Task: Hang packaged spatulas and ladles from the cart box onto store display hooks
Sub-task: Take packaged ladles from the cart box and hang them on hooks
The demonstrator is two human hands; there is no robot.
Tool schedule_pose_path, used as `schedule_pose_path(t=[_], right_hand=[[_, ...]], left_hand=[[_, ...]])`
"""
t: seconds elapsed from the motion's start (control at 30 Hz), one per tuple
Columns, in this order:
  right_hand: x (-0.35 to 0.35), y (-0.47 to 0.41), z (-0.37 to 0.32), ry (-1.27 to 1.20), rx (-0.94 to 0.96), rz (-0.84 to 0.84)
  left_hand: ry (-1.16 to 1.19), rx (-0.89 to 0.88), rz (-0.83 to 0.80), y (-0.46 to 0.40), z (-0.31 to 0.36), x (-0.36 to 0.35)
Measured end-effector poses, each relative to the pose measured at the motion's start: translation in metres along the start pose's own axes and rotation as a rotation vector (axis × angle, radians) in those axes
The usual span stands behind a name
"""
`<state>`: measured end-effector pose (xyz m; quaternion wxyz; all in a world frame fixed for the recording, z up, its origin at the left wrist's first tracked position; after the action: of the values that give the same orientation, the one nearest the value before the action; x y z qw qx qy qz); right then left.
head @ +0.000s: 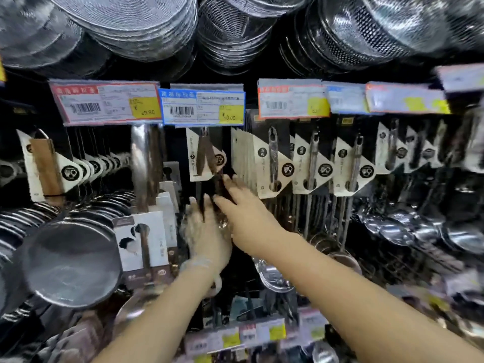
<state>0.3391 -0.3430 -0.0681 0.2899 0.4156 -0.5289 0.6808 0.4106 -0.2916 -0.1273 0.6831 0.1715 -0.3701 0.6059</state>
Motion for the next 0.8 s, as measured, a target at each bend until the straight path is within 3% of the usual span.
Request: schedule_pose_path(t=[0.13, 0.27, 0.4, 0.63, 0.8], right_hand=[[0.026, 0.089, -0.004, 0.012, -0.042, 0.17], [0.034, 0.17, 0.016, 0.146, -0.27, 0.073], [0.051, 0.269, 0.051, 0.333, -0.565, -0.207], [0.117, 0.476, 0.073, 0.42, -0.942, -0.319], [0.177, 0.645, 0.076, 0.45, -1.17, -0.389]], left_hand=[[-0.149, -0.345, 0.064, 0.049, 0.02, -0.005], [-0.139, -0.645, 0.139, 0.107, 0.072, -0.02], [-0.226, -0.862, 0.007, 0.186, 0.121, -0.08], [-0.312, -1.036, -0.345, 0.36, 0.202, -0.21], [-0.327, -1.151, -0.471, 0.503, 0.282, -0.284]])
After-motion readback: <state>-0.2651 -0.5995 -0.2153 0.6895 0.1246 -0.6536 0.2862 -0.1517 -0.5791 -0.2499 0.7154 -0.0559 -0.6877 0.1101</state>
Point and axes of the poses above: each hand's wrist, its own y-axis away from the middle knuckle, its own x-axis out of the back of the hand, z = x × y, the point moved 6 cm from there along -y, towards the middle knuckle, and after that the axes turned 15 degrees about x, right-handed, at the moved point
